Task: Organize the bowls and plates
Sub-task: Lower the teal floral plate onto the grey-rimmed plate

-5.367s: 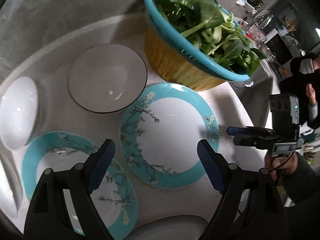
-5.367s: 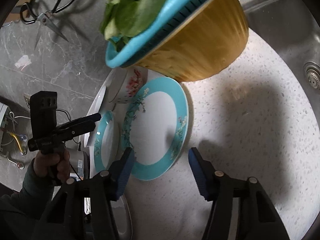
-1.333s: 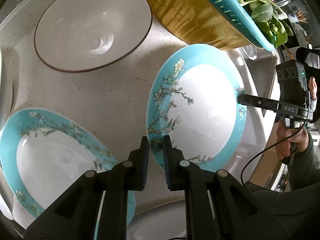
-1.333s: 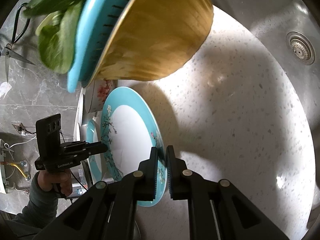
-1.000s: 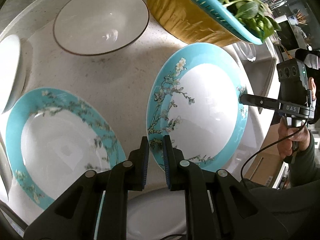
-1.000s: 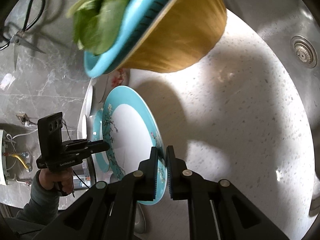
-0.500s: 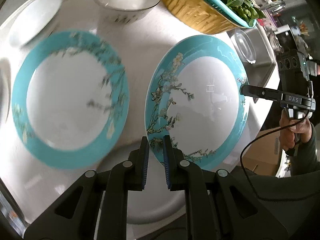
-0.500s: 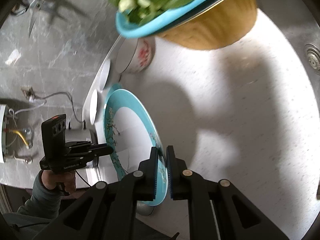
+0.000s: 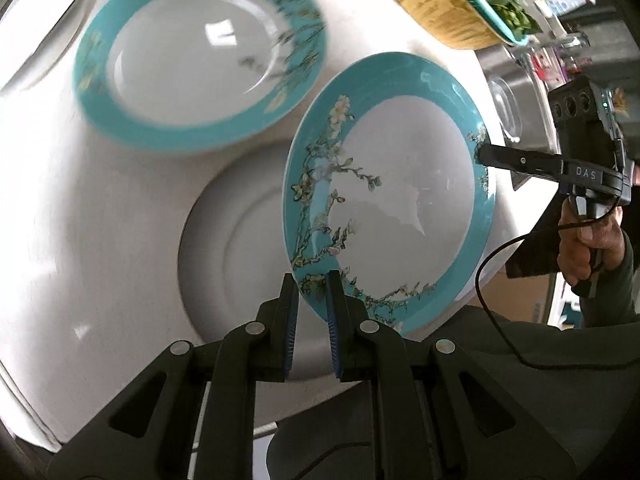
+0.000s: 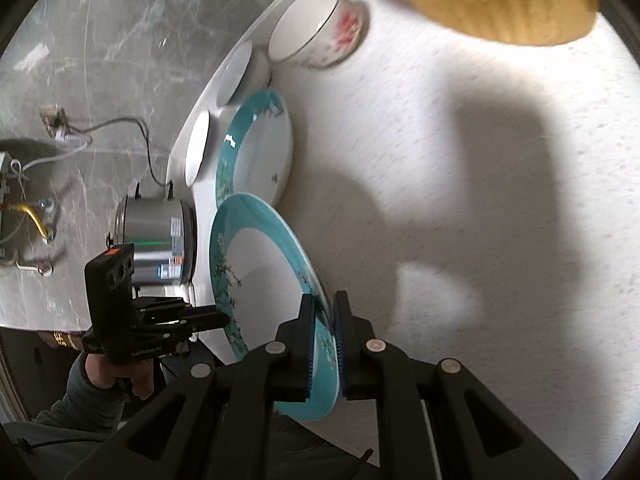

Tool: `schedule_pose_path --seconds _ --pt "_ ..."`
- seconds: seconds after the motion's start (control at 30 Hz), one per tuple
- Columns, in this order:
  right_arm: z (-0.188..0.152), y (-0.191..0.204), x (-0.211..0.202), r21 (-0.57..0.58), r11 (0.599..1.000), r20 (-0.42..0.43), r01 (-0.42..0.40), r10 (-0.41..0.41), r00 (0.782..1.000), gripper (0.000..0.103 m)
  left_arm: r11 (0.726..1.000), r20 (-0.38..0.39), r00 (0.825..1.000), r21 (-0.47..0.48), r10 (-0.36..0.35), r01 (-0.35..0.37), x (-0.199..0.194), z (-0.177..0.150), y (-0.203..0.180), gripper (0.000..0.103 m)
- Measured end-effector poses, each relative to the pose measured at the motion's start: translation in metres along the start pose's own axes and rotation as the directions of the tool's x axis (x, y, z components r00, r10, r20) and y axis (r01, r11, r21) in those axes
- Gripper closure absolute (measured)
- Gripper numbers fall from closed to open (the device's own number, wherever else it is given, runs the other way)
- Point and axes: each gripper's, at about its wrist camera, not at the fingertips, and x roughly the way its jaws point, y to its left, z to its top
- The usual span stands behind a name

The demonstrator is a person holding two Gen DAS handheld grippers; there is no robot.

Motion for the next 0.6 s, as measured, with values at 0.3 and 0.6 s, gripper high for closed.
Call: schedule_pose_path --seconds 0.3,0.6 --pt "-0.001 0.019 0.046 -0.044 0.999 -0.078 0.025 -0.028 0.997 0.091 0.995 0.003 1.0 -0.103 -0.015 0.016 0.013 -0.024 0.028 0.092" --pt "-0.006 0.023 0.075 -0.038 0.998 -0.126 0.053 -0.057 0.99 0.09 0.992 -0.015 1.0 -0.123 -0.023 0.021 0.018 -0.027 0.039 0.092"
